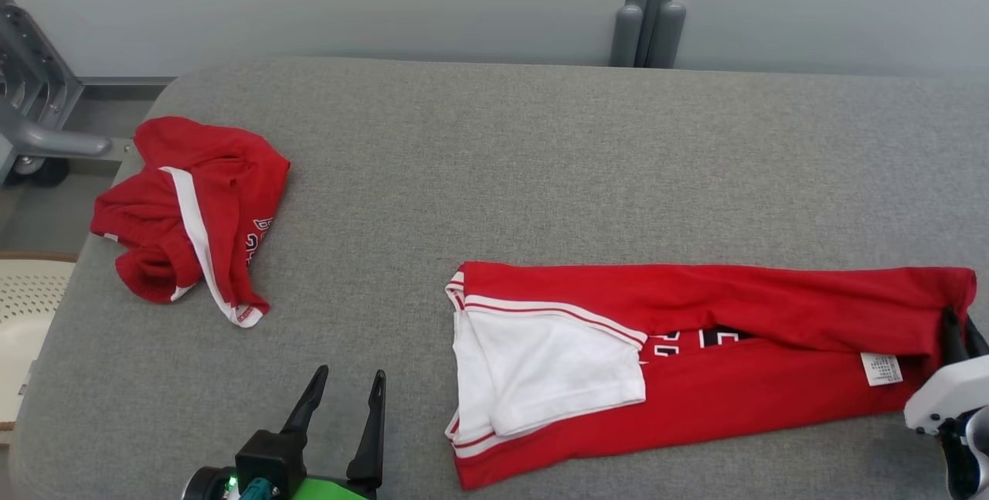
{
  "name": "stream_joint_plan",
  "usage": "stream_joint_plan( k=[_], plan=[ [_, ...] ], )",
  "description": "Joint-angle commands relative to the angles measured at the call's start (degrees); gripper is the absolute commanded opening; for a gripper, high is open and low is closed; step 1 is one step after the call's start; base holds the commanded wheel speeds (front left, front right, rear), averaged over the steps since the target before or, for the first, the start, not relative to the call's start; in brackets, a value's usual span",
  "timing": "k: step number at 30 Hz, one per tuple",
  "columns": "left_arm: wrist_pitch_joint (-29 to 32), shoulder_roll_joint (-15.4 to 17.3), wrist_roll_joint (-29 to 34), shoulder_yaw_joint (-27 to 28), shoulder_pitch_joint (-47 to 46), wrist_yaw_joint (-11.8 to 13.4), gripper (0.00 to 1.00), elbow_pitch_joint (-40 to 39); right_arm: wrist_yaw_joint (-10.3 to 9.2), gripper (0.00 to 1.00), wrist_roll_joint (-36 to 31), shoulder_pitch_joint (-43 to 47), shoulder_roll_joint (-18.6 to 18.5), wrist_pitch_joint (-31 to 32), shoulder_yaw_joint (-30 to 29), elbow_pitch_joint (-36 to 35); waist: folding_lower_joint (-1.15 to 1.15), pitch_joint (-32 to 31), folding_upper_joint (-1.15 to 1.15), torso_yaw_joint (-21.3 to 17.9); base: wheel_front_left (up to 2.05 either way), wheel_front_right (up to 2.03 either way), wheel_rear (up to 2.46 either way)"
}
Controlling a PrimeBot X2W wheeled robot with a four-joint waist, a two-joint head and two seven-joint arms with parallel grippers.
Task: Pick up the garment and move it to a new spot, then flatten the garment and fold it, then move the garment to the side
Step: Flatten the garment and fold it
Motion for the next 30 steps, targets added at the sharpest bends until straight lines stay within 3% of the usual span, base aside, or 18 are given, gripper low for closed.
stream_joint_plan(
  k=[1, 6, 15, 21, 30],
  plan=[
    [0.0, 0.0, -0.1, -0.1, -0.7, 0.0, 1.0, 0.1, -0.12, 0.0, -0.3, -0.7, -0.1, 0.0, 0.3, -0.3, 0.0, -0.1, 0.0, -0.2, 0.0, 0.0, 0.0],
    [0.0, 0.0, -0.6, -0.7, -0.4, 0.3, 1.0, 0.3, -0.08, 0.0, 2.9, -2.5, 2.5, 1.1, 8.0, -3.6, 0.0, -0.9, 0.0, -1.3, 0.0, 0.0, 0.0],
    [0.0, 0.0, -1.9, -1.1, 0.5, 0.7, 1.0, 0.9, -0.07, 0.0, 10.6, -0.6, 5.3, 7.2, 27.9, -17.4, 0.0, -2.5, 0.0, -1.2, 0.0, 0.0, 0.0],
    [0.0, 0.0, -2.6, -2.1, 0.8, 0.8, 1.0, 0.9, -0.07, 0.0, 12.7, -1.1, 7.3, 9.5, 36.0, -21.1, 0.0, -2.6, 0.0, 1.9, 0.0, 0.0, 0.0],
    [0.0, 0.0, -3.6, -3.3, 1.8, 1.3, 1.0, 1.3, -0.07, 0.0, 13.1, -4.3, 9.8, 8.3, 41.8, -16.3, 0.0, -2.4, 0.0, 10.1, 0.0, 0.0, 0.0]
  ],
)
